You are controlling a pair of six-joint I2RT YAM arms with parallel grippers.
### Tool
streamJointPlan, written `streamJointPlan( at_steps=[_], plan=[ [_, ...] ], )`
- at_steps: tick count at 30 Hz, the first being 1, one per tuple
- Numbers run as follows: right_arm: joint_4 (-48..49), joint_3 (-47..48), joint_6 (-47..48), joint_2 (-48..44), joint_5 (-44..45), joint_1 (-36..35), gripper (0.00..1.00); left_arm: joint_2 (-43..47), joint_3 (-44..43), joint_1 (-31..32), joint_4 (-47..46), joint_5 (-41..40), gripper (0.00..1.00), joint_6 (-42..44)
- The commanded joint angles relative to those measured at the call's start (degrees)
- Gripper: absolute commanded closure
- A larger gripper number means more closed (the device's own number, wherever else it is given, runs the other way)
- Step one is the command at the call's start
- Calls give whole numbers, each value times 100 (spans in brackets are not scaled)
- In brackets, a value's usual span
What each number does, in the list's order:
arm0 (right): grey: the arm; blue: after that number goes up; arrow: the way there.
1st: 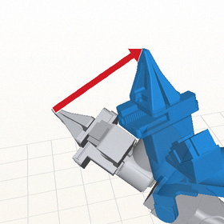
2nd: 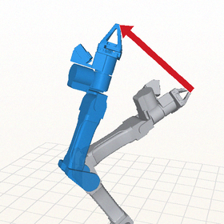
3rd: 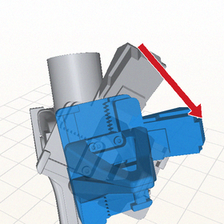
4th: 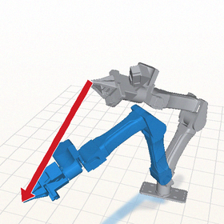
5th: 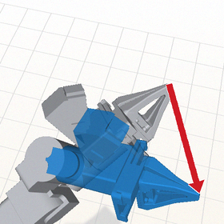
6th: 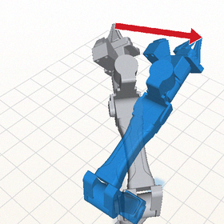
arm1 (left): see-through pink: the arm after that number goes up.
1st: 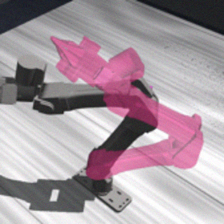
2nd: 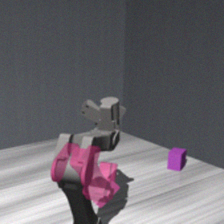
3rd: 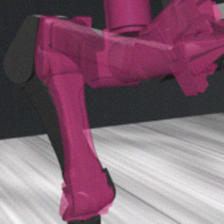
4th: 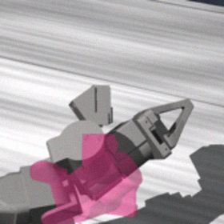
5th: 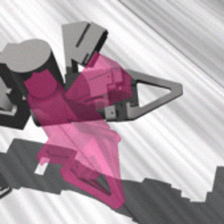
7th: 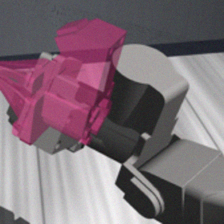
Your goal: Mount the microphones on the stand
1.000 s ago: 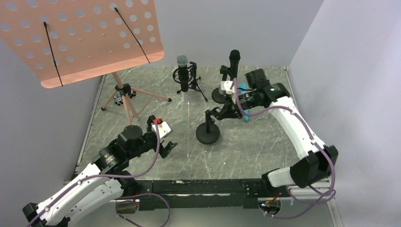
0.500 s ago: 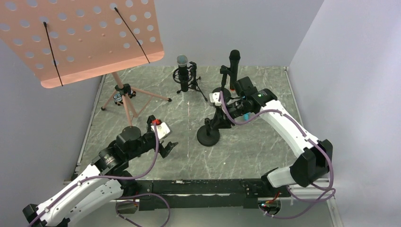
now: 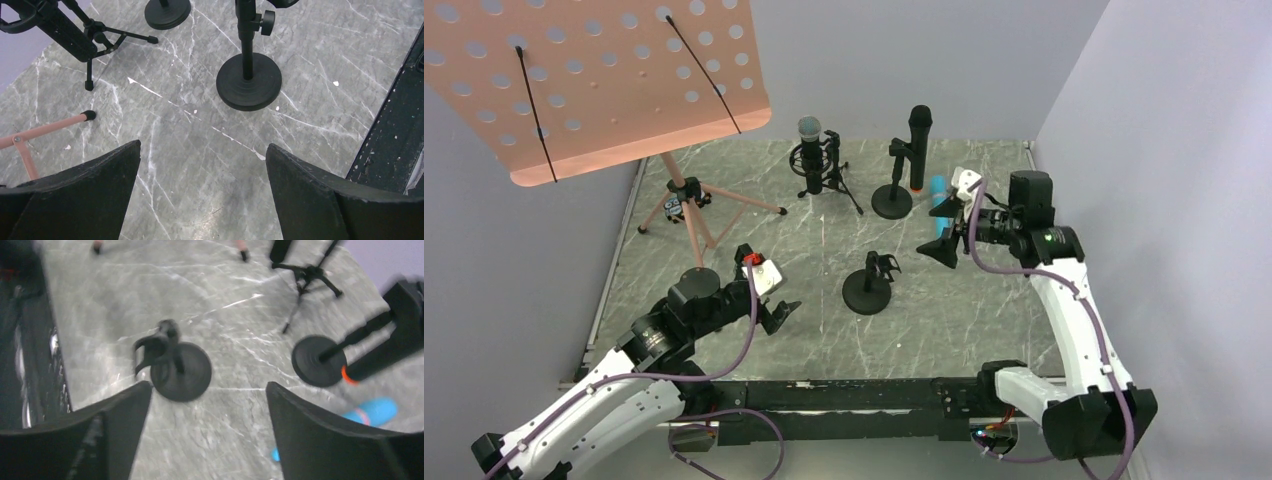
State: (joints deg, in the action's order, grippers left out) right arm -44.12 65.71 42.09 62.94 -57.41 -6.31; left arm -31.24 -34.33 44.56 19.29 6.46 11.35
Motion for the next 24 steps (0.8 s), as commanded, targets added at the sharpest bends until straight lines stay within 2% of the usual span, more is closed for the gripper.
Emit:
streamJointPlan(
  at_steps=[1,3,5,10,15,20,24],
  plan=[
    [3353,-1324,-3222,-134,959,678,3,77,7,-17,-313,90,1,8],
    [4650,-2043,-4659,-61,1962,956,0,75,-8,-16,-279,63,1,7],
    [5073,-2274,-5135,172,2823,999,0,73,-29,-17,-238,8,1,8],
    [4456,-1407,-5263,1486,3929,993,1,93,-20,-21,-222,-122,1,7],
    [3867,-574,-5075,2864,4664,850,4,30,-56,-21,-141,-126,1,37],
    [3602,-255,-4608,3578,5445,274,15,9,-48,-21,-138,-124,1,48],
    [3430,-105,-4579,3985,5705,9,25,-100,-98,-38,-80,-117,1,68]
  ],
)
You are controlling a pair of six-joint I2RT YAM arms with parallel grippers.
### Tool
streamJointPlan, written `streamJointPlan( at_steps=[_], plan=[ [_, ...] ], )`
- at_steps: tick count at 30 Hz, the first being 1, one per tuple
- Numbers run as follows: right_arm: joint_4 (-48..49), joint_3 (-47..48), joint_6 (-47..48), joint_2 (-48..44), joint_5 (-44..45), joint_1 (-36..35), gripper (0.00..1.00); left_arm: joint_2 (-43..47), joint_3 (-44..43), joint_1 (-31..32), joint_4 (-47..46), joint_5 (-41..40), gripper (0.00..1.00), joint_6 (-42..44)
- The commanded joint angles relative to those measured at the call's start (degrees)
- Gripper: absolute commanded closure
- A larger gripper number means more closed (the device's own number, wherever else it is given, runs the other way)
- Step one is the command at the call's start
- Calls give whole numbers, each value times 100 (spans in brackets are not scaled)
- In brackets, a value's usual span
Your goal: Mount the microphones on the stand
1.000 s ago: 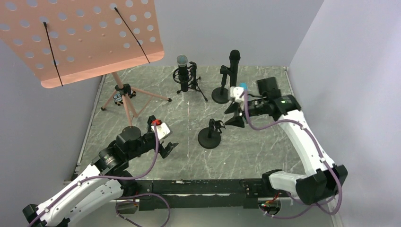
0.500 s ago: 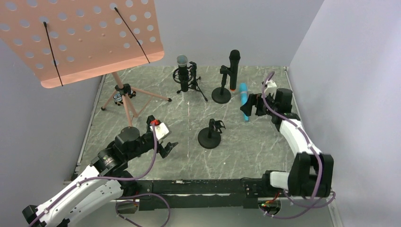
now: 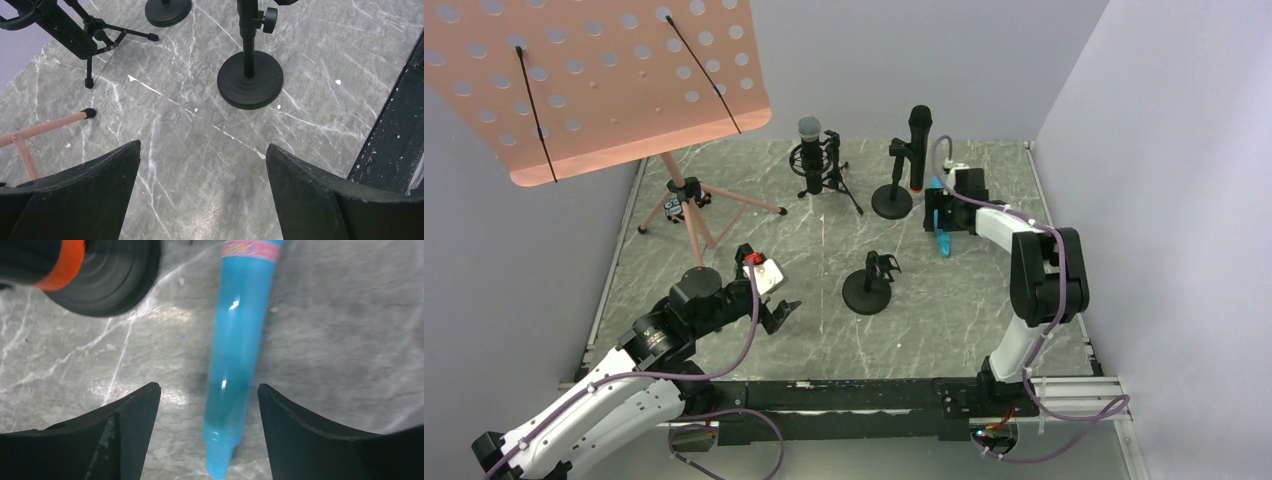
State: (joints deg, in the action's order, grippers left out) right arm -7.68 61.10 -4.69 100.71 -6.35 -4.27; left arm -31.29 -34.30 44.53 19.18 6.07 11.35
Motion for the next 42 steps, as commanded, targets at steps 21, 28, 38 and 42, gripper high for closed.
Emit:
streamJointPlan(
  at_steps=[21,28,38,42],
  plan=[
    [-152,-158,-160,-923,-608,963,94,-415,-220,-321,-177,544,1,-379],
    [-150,-329,-66,-2627,-2278,1998,100,-967,-546,-597,-1003,1391,1,-1819],
    [76,-599,480,-4478,-6696,2286,100,-2049,-944,-598,-3982,2312,1,-4494],
    [422,-827,315,-4523,-7499,1869,100,-2968,-1500,-548,-4552,2359,1,-5179]
  ],
)
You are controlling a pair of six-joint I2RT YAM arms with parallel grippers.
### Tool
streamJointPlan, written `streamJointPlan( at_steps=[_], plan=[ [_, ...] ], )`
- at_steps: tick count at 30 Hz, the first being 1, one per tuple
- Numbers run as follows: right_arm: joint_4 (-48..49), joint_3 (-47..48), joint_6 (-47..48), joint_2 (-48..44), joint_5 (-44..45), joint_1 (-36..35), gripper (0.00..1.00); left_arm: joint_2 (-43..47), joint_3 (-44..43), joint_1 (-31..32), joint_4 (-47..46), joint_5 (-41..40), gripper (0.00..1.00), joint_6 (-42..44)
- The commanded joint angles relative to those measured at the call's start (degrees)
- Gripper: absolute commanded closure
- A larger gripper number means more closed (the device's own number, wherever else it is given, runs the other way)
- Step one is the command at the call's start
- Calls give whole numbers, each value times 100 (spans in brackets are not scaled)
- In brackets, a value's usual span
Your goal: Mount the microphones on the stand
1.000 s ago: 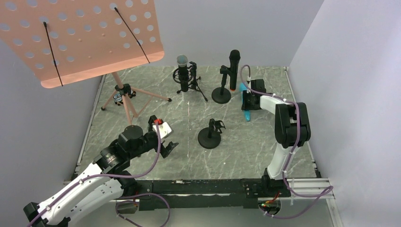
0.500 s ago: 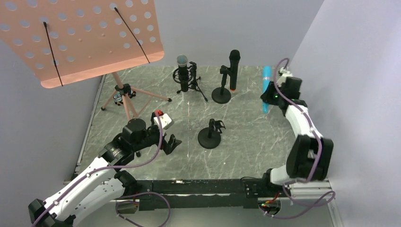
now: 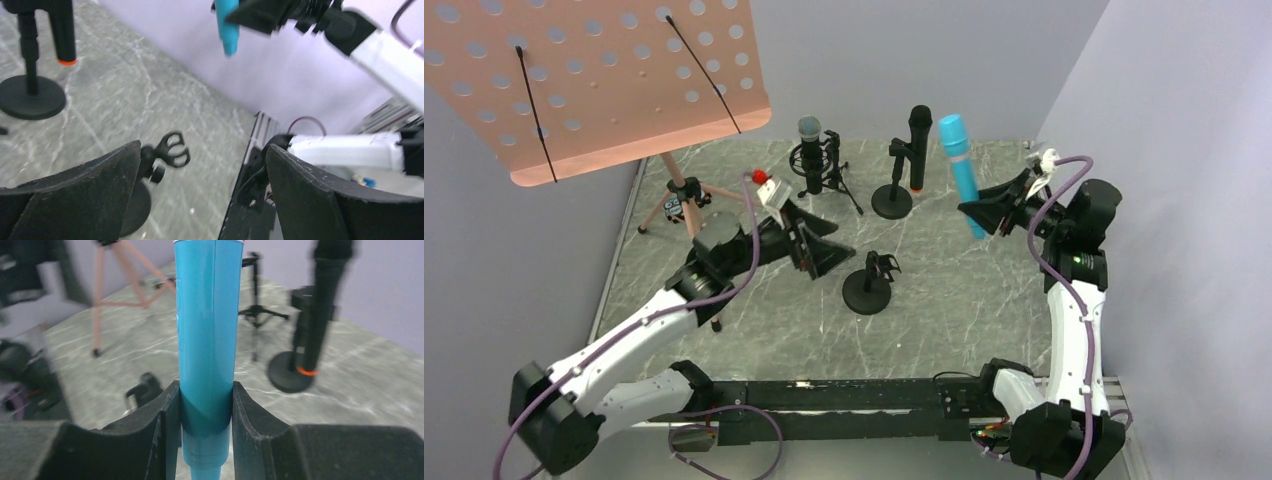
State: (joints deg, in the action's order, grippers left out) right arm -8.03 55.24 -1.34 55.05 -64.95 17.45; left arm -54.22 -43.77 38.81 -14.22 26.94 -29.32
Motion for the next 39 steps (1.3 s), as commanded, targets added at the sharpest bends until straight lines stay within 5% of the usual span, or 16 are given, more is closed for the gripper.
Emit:
streamJointPlan(
  at_steps=[1,8,19,30,34,37,39],
  plan=[
    [501,-295,-25,52,-1704,-448,100,-902,-736,92,-1185,113,1,-1187],
    [1527,-741,-744,154,-1731,-896,99,-2030,-1626,909,-1396,-757,1,-527],
    [1963,-935,-1014,205,-1843,-1161,99,-2883,-2119,1286,-2035,-1747,4,-349],
    [1819,-948,-809,260,-1899,-1242,98,-3303,-2540,1340,-2217,-1634,26,-500],
    [1657,-936,-628,264,-1931,-1244,98,-3364,-2641,1335,-2143,-1403,45,-447],
    [1470,-907,-427,269,-1953,-1244,96,-3357,-2692,1263,-2019,-1171,87,-311],
    [1264,-874,-262,291,-1995,-1244,92,-3278,-2590,1172,-2026,-978,100,-277]
  ],
)
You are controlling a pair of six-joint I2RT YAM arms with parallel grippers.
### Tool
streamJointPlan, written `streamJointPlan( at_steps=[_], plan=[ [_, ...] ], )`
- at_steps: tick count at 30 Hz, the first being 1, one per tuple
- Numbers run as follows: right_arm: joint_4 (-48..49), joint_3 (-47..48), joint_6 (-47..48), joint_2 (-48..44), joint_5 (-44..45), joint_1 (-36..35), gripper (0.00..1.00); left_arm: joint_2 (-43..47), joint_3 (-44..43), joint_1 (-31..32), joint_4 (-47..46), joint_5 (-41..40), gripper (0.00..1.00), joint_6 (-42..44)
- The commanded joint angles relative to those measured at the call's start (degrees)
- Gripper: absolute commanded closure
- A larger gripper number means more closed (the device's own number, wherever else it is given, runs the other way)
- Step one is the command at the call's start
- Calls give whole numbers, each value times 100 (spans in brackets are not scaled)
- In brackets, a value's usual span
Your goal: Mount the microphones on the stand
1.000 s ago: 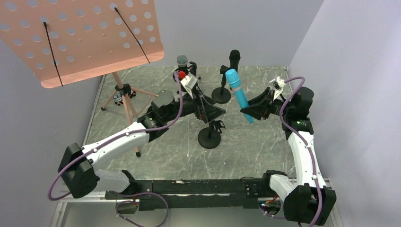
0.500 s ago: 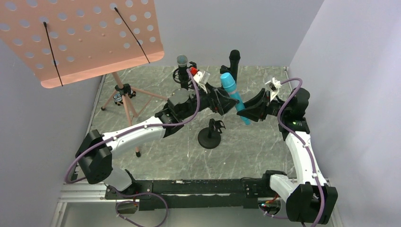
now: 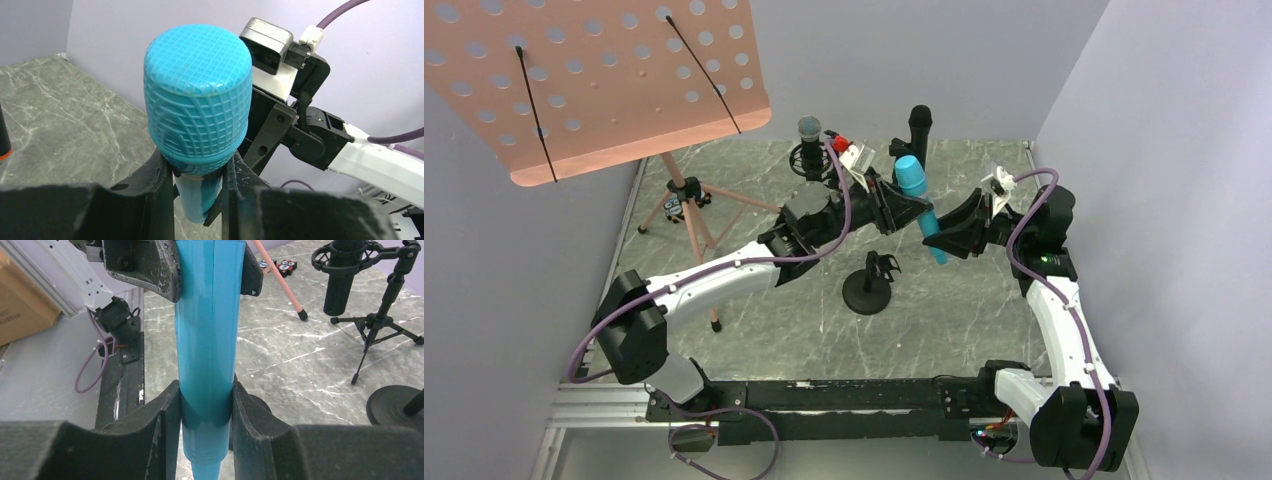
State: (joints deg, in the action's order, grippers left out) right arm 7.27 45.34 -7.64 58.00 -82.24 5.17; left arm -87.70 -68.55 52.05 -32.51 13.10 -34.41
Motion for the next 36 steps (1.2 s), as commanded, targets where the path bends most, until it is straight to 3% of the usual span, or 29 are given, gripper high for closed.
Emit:
streamJointPlan(
  at_steps=[1,2,3,5,6,10,14,19,21,24,26,32,36],
  plan=[
    [-337,130,446,0,-294,-17,88,136,-46,-209,-236,477,100,226],
    [-420,139,531,-3,-328,-16,80,217,37,-269,-274,564,100,195],
    [-512,141,676,-16,-372,-19,63,301,105,-357,-315,709,100,121],
    [-783,143,1060,-94,-366,-3,15,514,222,-588,-321,1028,100,-99],
    [-1026,169,1340,-183,-351,26,1,631,288,-709,-286,1150,100,-194],
    [-2363,467,2631,-215,-218,306,0,1359,532,-1025,374,1411,100,173],
    [-2586,406,3077,-146,-240,423,0,2067,399,-1094,1595,1412,100,1251],
    [-2647,300,3296,-83,61,369,9,2454,238,-1254,2406,1304,100,1679],
    [-2821,194,3785,-71,378,253,23,2481,273,-1284,2427,1243,100,1669],
    [-3196,51,4749,-10,508,8,59,2487,383,-1293,2283,1175,100,1632],
    [-3091,-19,4759,-11,558,-152,73,2485,412,-1293,2274,1114,100,1650],
    [-2477,-148,4172,155,1104,-1135,94,2455,464,-1290,2212,1053,100,1727],
    [-2522,-118,4157,330,1327,-1502,96,2414,550,-1294,2028,1102,100,1706]
  ],
)
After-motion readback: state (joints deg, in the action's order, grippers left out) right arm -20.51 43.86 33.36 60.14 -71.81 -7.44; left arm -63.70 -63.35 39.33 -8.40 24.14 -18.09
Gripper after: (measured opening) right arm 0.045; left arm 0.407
